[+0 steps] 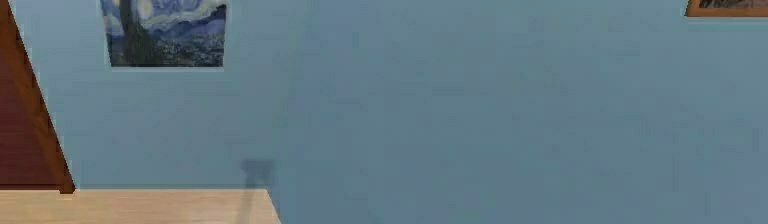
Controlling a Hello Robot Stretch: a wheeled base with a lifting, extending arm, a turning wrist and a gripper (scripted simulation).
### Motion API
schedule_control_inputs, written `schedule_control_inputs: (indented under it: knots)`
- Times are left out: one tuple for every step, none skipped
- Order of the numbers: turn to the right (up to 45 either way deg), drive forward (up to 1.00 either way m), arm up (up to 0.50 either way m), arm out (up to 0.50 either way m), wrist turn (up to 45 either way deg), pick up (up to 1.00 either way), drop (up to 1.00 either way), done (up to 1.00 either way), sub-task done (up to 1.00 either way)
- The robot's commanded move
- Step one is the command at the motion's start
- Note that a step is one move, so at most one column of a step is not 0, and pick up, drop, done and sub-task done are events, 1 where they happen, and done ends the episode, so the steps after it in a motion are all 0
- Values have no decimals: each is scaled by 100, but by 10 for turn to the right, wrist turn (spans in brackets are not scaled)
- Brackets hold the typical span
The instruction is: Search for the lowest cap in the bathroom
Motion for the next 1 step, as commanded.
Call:
schedule_control_inputs:
  knots:
    - [-450, 0, 0, 0, 0, 0, 0, 0, 0]
